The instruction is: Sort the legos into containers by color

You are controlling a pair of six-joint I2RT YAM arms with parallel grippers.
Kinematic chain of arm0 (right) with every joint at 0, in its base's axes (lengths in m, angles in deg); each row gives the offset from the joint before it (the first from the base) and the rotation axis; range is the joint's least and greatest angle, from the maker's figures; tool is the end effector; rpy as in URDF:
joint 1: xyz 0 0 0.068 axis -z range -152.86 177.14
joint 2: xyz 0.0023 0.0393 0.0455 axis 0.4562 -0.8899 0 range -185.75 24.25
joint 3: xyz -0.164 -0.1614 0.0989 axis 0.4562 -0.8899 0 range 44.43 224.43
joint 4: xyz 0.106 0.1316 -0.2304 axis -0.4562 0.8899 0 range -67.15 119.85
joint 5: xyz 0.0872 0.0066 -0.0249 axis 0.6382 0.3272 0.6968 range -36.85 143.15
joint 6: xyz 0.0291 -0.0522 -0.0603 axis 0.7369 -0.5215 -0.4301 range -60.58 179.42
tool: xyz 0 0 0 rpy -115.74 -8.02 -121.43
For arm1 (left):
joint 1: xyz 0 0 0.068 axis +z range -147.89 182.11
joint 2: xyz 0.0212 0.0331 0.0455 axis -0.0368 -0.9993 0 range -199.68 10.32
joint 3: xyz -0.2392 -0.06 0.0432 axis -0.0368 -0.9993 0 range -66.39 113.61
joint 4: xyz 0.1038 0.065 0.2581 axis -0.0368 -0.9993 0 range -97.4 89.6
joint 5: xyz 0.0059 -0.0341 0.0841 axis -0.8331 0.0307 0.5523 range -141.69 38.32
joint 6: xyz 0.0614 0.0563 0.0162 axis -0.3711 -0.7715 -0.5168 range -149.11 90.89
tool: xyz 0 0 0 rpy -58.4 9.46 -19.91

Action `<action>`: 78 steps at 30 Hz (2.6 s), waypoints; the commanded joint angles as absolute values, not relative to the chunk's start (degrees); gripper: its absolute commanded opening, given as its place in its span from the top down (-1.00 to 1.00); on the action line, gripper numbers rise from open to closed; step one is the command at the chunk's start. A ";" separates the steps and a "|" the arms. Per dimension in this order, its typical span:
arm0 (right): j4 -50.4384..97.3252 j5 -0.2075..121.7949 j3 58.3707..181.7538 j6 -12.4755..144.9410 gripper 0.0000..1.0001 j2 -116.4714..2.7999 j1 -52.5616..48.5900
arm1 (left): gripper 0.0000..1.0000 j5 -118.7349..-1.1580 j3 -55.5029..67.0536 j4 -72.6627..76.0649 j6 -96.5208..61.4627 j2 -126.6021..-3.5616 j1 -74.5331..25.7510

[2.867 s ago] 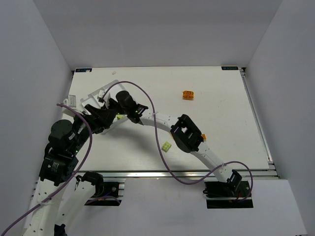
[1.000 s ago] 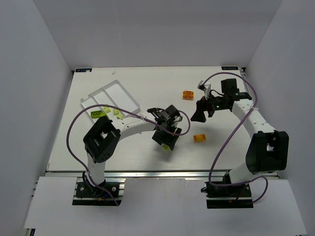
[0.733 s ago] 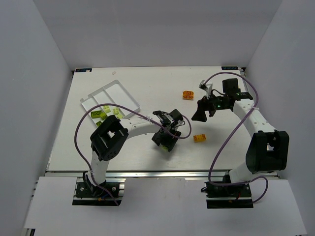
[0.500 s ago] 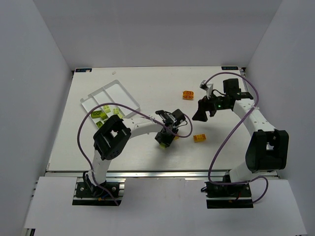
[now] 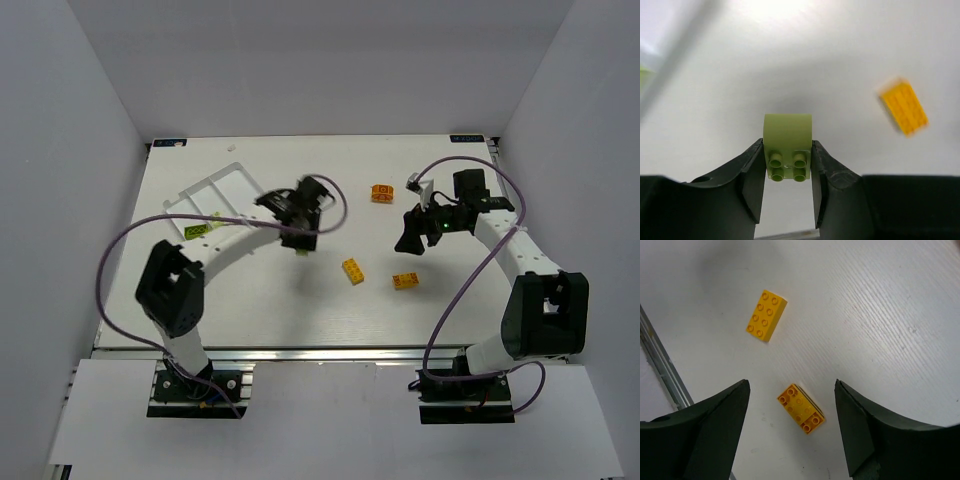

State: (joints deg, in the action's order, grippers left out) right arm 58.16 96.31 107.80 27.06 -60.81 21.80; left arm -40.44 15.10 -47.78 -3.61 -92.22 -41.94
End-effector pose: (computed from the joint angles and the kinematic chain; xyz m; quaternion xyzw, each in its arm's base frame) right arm 0.3367 0.0827 0.2013 -0.3869 0.8100 0.2812 0.3392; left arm 0.2981 -0.2681 0.1703 0.1395 0.9678 -0.0272 0.2079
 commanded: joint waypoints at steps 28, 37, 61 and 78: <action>57.04 86.81 106.83 28.04 -0.21 -61.18 18.26 | -0.06 -29.09 31.34 -50.42 -4.50 -105.25 -7.30; 61.07 86.02 109.38 23.92 -0.41 -62.24 17.91 | -0.69 -32.87 32.57 -50.06 -3.88 -102.01 -6.77; 63.64 81.81 100.51 -23.55 -0.58 -65.93 14.93 | -0.47 -70.41 -11.98 -32.04 6.83 -53.67 -9.05; 61.24 77.23 100.06 -21.01 0.65 -69.97 10.88 | -0.48 -64.69 -16.29 -38.11 11.85 -39.87 -9.05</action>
